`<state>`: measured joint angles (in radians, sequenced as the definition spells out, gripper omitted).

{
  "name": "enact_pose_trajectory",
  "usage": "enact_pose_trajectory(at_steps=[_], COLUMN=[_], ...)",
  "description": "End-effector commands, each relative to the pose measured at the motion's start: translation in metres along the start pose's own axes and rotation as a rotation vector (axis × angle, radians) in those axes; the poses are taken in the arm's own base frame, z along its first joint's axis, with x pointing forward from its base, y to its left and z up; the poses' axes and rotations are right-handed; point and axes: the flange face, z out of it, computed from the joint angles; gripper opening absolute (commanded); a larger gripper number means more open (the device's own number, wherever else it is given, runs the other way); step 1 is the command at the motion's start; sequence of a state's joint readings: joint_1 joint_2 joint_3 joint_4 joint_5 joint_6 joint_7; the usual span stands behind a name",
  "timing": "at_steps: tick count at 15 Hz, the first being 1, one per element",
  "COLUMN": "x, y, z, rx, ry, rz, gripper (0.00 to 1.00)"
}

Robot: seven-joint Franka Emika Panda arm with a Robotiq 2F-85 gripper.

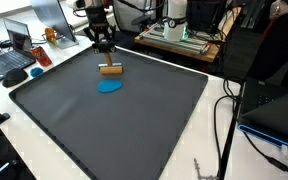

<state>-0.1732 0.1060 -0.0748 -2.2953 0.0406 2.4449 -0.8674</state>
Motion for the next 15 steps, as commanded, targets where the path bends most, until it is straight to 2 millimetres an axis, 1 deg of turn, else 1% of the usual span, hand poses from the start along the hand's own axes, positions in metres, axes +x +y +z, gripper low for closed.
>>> enact_pose_trajectory(at_steps=[1,4,6,8,11,15], x=[-0.017,-0.027,-0.027,-0.023,-0.009,0.018], y=[0.009,0.012,0.010,0.004,-0.013,-0.042], z=[-0.036,-0.065,-0.086,-0.110,-0.142,-0.174], rx=[0.052,0.065,0.037,0.015,-0.025,-0.057], ry=[0.088,0.167,0.207,0.238,0.274,0.311], rz=[0.100,0.182,0.209,0.206,0.209,0.210], gripper=[0.22,0.22,0.22,0.22,0.22,0.22])
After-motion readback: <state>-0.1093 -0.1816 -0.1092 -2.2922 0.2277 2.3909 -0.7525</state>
